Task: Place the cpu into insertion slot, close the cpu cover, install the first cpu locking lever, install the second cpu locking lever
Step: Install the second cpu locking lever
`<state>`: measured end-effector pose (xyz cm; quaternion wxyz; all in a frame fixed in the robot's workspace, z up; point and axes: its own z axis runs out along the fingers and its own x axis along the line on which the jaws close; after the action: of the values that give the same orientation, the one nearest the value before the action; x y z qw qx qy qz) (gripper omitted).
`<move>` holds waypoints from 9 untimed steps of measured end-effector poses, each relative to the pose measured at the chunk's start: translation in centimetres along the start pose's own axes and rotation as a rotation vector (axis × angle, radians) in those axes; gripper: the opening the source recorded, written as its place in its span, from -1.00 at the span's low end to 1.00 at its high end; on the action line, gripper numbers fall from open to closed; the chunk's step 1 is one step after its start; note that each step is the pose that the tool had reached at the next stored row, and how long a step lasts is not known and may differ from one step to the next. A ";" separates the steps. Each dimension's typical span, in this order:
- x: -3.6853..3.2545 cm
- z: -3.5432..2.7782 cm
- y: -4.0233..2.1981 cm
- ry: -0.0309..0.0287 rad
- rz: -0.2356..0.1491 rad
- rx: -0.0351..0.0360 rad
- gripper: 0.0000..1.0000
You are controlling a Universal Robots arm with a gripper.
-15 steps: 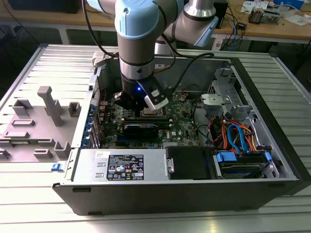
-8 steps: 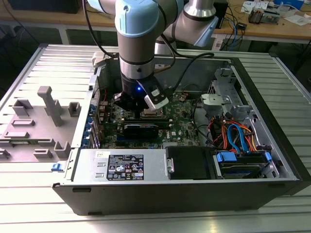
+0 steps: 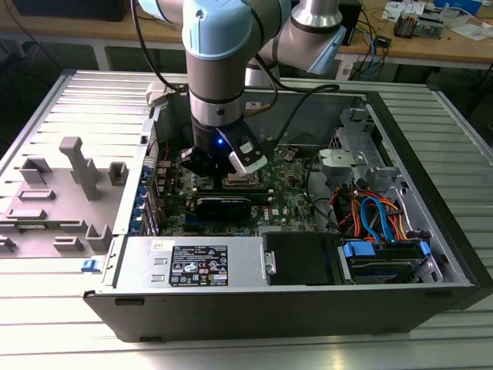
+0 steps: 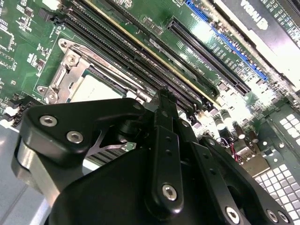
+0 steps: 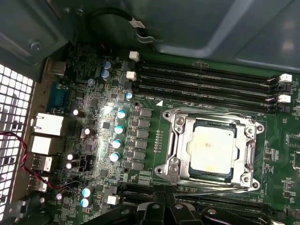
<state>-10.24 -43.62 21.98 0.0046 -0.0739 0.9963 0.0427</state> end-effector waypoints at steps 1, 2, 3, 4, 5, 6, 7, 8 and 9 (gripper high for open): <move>0.01 0.00 -0.06 0.0001 0.000 0.0001 -0.79; 0.01 -0.01 -0.07 0.0001 0.000 0.0001 -0.79; 0.01 -0.01 -0.08 0.0001 0.000 0.0001 -0.79; 0.01 0.00 -0.09 0.0000 0.000 -0.0001 -0.79; 0.02 0.00 -0.11 0.0000 0.000 0.0001 -0.79; 0.02 0.02 -0.13 0.0001 0.000 0.0001 -0.79; 0.02 0.06 -0.14 0.0000 0.000 0.0000 -0.79; 0.03 0.16 -0.16 -0.0002 0.000 -0.0019 -0.79; 0.02 0.24 -0.18 -0.0008 0.000 -0.0063 -0.79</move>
<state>-10.24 -43.78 21.72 0.0047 -0.0740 0.9962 0.0459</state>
